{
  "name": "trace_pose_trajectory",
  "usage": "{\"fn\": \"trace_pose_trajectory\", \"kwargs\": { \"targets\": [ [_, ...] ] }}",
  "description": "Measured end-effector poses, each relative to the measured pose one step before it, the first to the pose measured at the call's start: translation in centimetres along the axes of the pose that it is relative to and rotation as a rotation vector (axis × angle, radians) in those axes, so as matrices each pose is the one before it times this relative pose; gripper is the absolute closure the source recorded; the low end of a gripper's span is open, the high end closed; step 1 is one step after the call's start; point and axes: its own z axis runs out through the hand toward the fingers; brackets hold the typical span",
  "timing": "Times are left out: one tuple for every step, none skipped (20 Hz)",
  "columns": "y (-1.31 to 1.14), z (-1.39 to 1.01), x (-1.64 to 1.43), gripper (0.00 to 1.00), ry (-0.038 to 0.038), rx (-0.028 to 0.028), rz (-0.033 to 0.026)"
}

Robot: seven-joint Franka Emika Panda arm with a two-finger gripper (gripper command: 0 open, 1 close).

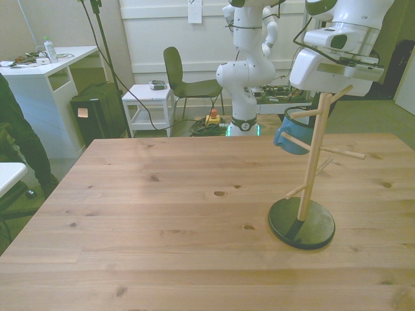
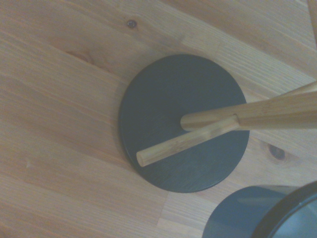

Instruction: Hang the mug

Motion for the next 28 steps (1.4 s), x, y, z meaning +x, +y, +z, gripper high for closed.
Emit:
{"fn": "trace_pose_trajectory", "kwargs": {
  "targets": [
    [0.017,0.071,0.107,1.0,0.00214,0.00227,0.00136],
    [-0.044,0.121,0.082,1.0,0.00128,0.00188,-0.00001],
    [-0.117,0.17,0.043,1.0,0.00046,0.00155,-0.00158],
    [-0.178,0.188,0.002,1.0,0.00048,0.00179,-0.00266],
    [-0.223,0.192,-0.019,1.0,0.00058,0.00207,-0.00325],
    [-0.179,0.156,-0.03,1.0,-0.00065,0.0006,-0.00276],
    [-0.173,0.1,-0.067,1.0,-0.00082,0.00012,-0.00309],
    [-0.132,0.082,-0.061,0.0,-0.00069,-0.00096,-0.00281],
    [-0.127,0.055,-0.072,0.0,0.00028,-0.00161,-0.00333],
    [-0.095,0.027,-0.065,0.0,0.00005,-0.00075,-0.00238],
    [-0.058,0.014,-0.035,0.0,-0.00017,-0.00011,-0.00119],
    [0.005,0.002,0.004,0.0,-0.00001,-0.00004,0.00014],
    [0.044,0.009,0.032,0.0,-0.00004,-0.00021,0.00097],
    [0.073,0.014,0.051,0.0,-0.00006,-0.00031,0.00151],
    [0.077,0.015,0.054,0.0,-0.00007,-0.00035,0.00161],
    [0.079,0.012,0.054,0.0,-0.00002,-0.00032,0.00164],
    [0.084,0.019,0.053,0.0,-0.00012,-0.00043,0.00171],
    [0.108,0.039,0.058,0.0,-0.00038,-0.00072,0.00205],
    [0.129,0.037,0.081,0.0,0.00063,0.00012,0.00262],
    [0.134,0.024,0.071,0.0,0.00073,0.00014,0.00254],
    [0.122,-0.018,0.063,0.0,0.00162,0.00091,0.00235],
    [0.125,-0.019,0.04,0.0,0.00219,0.00137,0.00211],
    [0.098,-0.035,0.011,0.0,0.00355,0.00267,0.00143],
    [0.104,-0.027,-0.009,0.0,0.00394,0.00299,0.00125],
    [0.101,-0.03,-0.027,0.0,0.00148,0.00074,0.00101],
    [0.055,-0.048,-0.04,0.0,0.00097,0.00045,0.00027],
    [0.039,-0.058,-0.042,0.0,0.00114,0.00067,0.00004],
    [0.024,-0.038,-0.032,0.0,0.00117,0.00081,-0.00004]
  ]
}}
